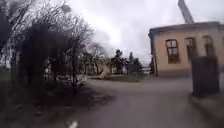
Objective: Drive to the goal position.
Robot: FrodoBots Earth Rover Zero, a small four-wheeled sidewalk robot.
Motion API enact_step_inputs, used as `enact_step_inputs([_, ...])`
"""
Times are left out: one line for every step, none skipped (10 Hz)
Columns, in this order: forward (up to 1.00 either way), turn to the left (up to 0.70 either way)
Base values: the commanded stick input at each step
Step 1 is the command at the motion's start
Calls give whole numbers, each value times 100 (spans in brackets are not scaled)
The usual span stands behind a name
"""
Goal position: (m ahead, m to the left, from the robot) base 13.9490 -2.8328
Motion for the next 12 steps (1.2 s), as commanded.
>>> enact_step_inputs([70, 0])
enact_step_inputs([70, 0])
enact_step_inputs([70, -26])
enact_step_inputs([70, -35])
enact_step_inputs([70, -23])
enact_step_inputs([70, -7])
enact_step_inputs([70, 0])
enact_step_inputs([70, -13])
enact_step_inputs([70, -34])
enact_step_inputs([70, -10])
enact_step_inputs([70, -10])
enact_step_inputs([70, -32])
